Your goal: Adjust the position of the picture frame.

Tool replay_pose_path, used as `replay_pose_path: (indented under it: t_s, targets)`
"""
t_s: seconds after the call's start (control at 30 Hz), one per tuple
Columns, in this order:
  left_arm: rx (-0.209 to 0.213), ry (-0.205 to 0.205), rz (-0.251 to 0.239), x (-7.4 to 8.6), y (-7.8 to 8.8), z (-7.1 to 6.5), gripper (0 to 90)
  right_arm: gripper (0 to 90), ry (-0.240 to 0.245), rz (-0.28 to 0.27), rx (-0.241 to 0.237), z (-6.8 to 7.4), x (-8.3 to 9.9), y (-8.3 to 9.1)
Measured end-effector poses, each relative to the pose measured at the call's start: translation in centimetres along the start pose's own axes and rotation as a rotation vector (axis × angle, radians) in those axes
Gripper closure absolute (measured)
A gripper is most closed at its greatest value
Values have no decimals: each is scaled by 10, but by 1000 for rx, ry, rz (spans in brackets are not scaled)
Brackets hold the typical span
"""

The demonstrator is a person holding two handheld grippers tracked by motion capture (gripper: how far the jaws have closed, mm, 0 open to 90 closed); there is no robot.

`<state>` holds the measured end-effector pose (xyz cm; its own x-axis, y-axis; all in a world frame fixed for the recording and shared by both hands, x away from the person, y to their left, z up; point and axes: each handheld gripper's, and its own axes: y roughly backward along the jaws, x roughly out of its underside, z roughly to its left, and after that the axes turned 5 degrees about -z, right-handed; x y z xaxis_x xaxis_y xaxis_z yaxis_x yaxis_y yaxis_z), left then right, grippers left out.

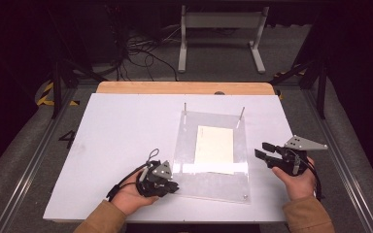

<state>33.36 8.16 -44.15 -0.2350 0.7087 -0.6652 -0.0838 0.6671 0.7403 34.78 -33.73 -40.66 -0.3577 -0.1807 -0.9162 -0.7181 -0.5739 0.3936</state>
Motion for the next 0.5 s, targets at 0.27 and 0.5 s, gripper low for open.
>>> replay_pose_path:
  t_s: [0.27,0.5]
  targets:
    - [66,-43,24,-10,-10,-21,829,529,31,55,-67,8,7,1]
    - [99,-31,21,-6,-7,-18,829,526,50,74,-116,16,10,7]
